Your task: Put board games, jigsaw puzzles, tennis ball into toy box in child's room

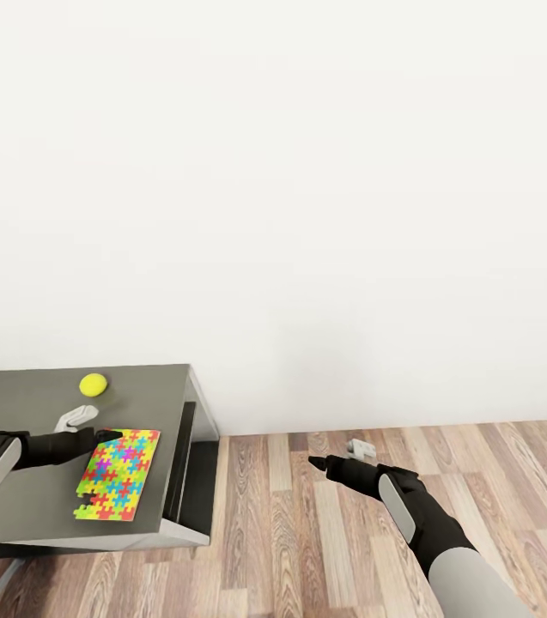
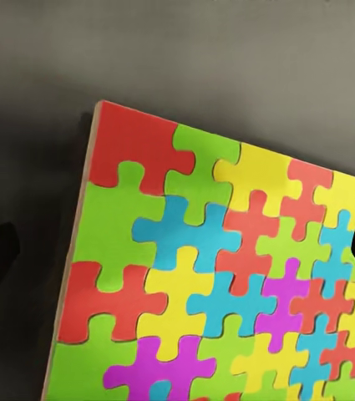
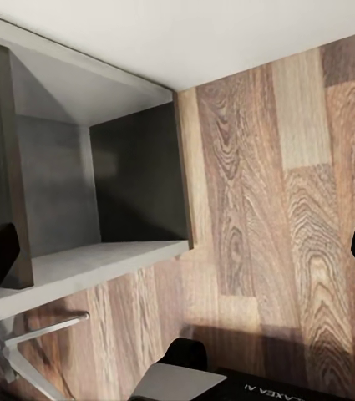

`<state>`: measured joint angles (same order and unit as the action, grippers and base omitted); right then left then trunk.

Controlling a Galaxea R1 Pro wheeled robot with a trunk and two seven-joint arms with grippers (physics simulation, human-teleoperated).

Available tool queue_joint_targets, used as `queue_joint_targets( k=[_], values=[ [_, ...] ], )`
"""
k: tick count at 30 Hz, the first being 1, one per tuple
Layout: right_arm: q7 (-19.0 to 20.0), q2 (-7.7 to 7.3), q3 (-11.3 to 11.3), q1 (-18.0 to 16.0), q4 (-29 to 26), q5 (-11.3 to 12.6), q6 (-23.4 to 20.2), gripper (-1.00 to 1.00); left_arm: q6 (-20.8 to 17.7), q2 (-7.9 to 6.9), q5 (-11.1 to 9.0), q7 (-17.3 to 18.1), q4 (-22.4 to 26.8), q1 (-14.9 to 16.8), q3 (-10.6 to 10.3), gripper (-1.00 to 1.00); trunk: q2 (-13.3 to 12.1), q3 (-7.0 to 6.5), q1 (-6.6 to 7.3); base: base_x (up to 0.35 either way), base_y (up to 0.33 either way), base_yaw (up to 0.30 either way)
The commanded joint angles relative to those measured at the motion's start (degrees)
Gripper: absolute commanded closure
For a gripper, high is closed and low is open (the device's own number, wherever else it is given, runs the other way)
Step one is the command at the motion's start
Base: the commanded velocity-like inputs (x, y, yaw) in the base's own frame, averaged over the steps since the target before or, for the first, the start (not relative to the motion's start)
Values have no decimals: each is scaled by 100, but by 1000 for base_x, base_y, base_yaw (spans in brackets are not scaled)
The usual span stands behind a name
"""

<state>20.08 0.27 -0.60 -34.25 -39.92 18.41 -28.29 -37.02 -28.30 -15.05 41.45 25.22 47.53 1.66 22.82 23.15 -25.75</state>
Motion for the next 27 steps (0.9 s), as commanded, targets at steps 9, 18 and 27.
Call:
queue_joint_targets(
  k=[9,18,27],
  values=[
    [-5,-1,-1,-2,-7,31,-31,-100,-41,2,-8,20,0,8,16,-100,10,8,-3,-91,0,0],
    [-5,-1,-1,-2,-7,31,-32,-100,-42,5,-6,21,0,6,18,-100,10,8,-3,-20,0,0],
    [-5,5,-1,-2,-7,31,-32,-100,-42,2,-6,21,0,4,18,-100,10,8,-3,-82,20,0]
  ],
)
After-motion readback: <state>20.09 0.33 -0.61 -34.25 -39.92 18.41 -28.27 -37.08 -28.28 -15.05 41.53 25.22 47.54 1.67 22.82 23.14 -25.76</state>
